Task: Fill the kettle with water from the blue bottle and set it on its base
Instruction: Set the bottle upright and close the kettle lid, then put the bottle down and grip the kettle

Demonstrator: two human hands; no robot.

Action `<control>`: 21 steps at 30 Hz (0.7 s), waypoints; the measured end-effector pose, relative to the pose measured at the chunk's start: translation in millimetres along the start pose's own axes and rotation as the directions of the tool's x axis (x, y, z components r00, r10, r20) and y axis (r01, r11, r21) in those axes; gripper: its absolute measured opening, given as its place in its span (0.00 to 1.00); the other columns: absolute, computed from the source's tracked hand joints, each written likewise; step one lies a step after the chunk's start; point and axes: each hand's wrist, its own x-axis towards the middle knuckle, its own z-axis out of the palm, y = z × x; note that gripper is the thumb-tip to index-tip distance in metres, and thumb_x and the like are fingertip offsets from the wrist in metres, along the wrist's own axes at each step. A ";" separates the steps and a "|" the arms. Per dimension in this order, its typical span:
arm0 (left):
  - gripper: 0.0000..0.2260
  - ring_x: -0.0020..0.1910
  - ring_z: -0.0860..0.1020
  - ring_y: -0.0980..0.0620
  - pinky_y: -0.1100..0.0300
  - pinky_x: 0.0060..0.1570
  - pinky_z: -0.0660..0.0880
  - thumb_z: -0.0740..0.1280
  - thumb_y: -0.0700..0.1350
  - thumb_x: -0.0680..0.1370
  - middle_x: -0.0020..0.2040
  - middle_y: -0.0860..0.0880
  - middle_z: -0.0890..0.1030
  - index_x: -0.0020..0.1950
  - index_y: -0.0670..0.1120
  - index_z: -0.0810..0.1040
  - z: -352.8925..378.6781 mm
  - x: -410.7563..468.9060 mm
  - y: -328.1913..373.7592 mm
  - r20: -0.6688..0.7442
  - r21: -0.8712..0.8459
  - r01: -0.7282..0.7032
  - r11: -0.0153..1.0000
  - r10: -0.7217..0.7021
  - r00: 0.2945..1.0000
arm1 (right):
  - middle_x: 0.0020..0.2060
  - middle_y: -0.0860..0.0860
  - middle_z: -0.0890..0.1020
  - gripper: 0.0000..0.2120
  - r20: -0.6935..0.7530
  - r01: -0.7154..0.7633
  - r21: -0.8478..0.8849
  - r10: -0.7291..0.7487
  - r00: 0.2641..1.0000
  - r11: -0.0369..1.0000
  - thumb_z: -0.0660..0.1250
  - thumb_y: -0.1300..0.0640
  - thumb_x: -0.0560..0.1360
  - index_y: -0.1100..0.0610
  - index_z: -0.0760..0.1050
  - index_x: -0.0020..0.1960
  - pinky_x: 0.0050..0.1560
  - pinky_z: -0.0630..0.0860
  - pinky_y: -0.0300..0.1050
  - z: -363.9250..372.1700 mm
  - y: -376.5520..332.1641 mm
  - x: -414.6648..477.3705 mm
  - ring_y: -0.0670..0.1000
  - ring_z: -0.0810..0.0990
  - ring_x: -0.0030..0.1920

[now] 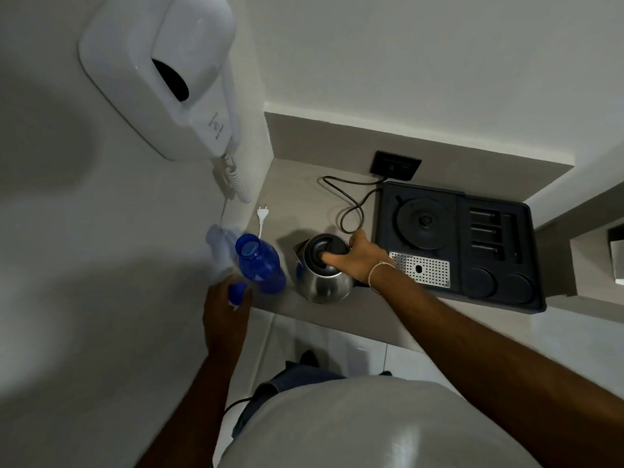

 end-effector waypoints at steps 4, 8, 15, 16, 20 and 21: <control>0.17 0.52 0.80 0.53 0.58 0.52 0.78 0.78 0.46 0.78 0.57 0.53 0.80 0.64 0.48 0.78 -47.0 -0.2 66.8 -0.173 0.017 -0.246 0.969 0.245 0.954 | 0.53 0.52 0.83 0.37 -0.013 0.017 -0.005 -0.017 1.000 1.000 0.72 0.26 0.66 0.50 0.68 0.63 0.54 0.81 0.54 1.1 0.4 1.6 0.57 0.83 0.52; 0.17 0.57 0.79 0.51 0.59 0.59 0.75 0.78 0.50 0.78 0.59 0.50 0.83 0.64 0.46 0.81 -65.2 21.3 99.8 -0.107 0.136 -0.334 0.933 0.349 0.931 | 0.51 0.52 0.83 0.36 -0.025 0.035 -0.014 -0.035 0.999 0.999 0.71 0.26 0.67 0.50 0.68 0.62 0.54 0.82 0.54 1.0 -0.2 -0.6 0.56 0.83 0.51; 0.20 0.58 0.81 0.45 0.54 0.61 0.73 0.79 0.50 0.77 0.59 0.44 0.85 0.65 0.43 0.84 -56.4 45.8 113.4 0.105 0.193 -0.297 0.935 0.281 0.954 | 0.50 0.51 0.83 0.34 -0.042 0.055 -0.028 -0.056 0.998 0.998 0.71 0.26 0.69 0.51 0.69 0.61 0.48 0.78 0.50 0.6 0.9 -3.5 0.56 0.83 0.50; 0.20 0.58 0.81 0.47 0.53 0.62 0.75 0.79 0.51 0.77 0.60 0.46 0.85 0.66 0.44 0.84 -56.1 48.5 114.4 0.114 0.190 -0.276 0.942 0.258 0.960 | 0.50 0.51 0.83 0.35 -0.043 0.058 -0.031 -0.060 0.997 0.998 0.71 0.26 0.69 0.51 0.69 0.61 0.48 0.78 0.50 0.6 1.1 -3.5 0.56 0.83 0.50; 0.19 0.58 0.82 0.47 0.46 0.65 0.78 0.78 0.51 0.77 0.60 0.48 0.85 0.65 0.45 0.86 -59.5 61.4 113.7 0.187 0.175 -0.319 0.931 0.287 0.939 | 0.50 0.51 0.83 0.35 -0.053 0.061 -0.038 -0.063 0.997 0.997 0.71 0.25 0.68 0.50 0.69 0.61 0.51 0.80 0.52 0.3 2.7 -3.2 0.57 0.83 0.50; 0.18 0.57 0.82 0.47 0.43 0.65 0.78 0.77 0.50 0.77 0.60 0.48 0.86 0.65 0.46 0.86 -61.2 65.7 112.4 0.228 0.181 -0.381 0.907 0.338 0.913 | 0.50 0.51 0.83 0.35 -0.055 0.061 -0.037 -0.063 0.996 0.997 0.71 0.25 0.67 0.50 0.68 0.60 0.51 0.81 0.52 -0.2 3.6 -3.4 0.56 0.83 0.50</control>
